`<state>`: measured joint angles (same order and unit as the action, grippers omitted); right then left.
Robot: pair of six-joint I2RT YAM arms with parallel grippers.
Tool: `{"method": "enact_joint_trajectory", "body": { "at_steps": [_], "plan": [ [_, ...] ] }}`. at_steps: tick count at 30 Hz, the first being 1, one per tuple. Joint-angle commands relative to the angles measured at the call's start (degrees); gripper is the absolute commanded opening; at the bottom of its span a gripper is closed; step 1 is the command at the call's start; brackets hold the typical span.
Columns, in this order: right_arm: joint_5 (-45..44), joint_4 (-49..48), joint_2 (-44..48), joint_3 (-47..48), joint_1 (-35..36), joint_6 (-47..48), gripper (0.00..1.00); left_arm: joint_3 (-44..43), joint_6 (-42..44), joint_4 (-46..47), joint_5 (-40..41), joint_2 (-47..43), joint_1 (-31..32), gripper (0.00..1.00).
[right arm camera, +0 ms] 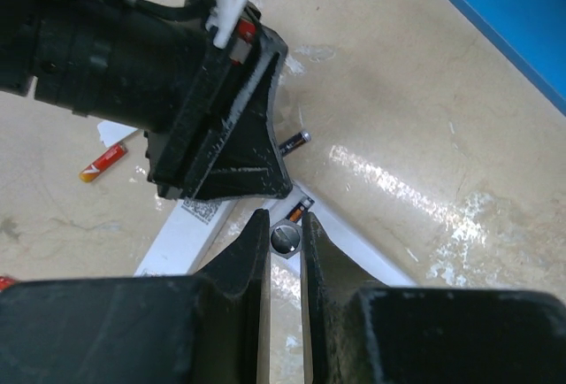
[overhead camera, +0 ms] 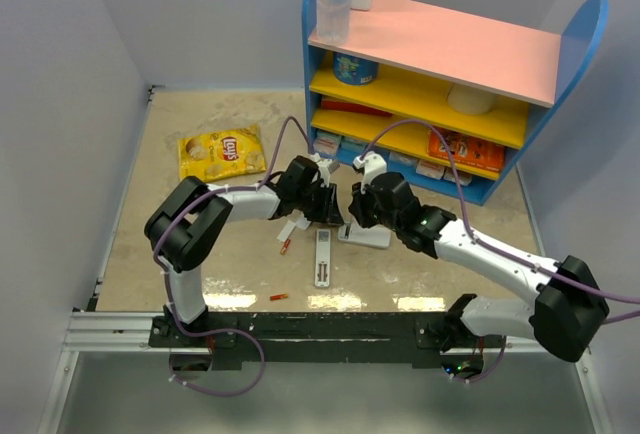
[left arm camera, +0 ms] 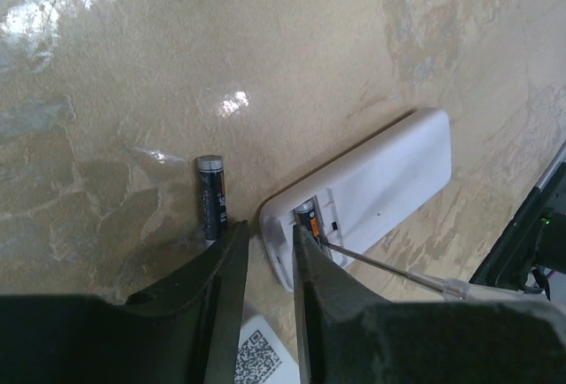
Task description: Unload the batteries from the remote control
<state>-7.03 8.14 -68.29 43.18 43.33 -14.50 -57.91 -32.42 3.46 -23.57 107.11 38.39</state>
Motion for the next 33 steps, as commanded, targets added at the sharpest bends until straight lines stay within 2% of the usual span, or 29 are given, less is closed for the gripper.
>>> {"method": "enact_joint_trajectory", "body": {
  "at_steps": [1,5,12,17,22,25,33],
  "plan": [
    [-3.5,2.7,-4.7,1.4,2.6,2.9,0.00,-1.2,-0.4,0.8,0.6,0.9,0.2,0.31],
    [-5.6,3.3,-6.8,1.6,4.7,3.5,0.00,-1.6,-0.3,0.8,0.5,1.7,0.3,0.31],
    [-6.1,2.1,-3.0,-1.3,5.3,3.3,0.00,-1.9,-0.4,0.8,0.5,2.6,0.2,0.31],
    [-8.3,1.6,-0.9,-2.7,5.0,-4.4,0.00,-1.5,-0.4,0.9,0.3,2.3,0.2,0.30],
    [-7.9,-6.3,2.5,-9.1,5.0,-12.9,0.00,-0.8,-0.4,0.8,-0.2,2.1,0.3,0.18],
    [-8.4,-10.1,5.1,-12.7,4.9,-16.2,0.00,-0.5,-0.2,0.6,0.0,2.2,0.2,0.18],
    [-11.7,-14.4,14.0,-19.4,4.7,-20.1,0.00,-0.2,-0.3,0.4,-0.1,2.1,0.3,0.11]
  ]
}}
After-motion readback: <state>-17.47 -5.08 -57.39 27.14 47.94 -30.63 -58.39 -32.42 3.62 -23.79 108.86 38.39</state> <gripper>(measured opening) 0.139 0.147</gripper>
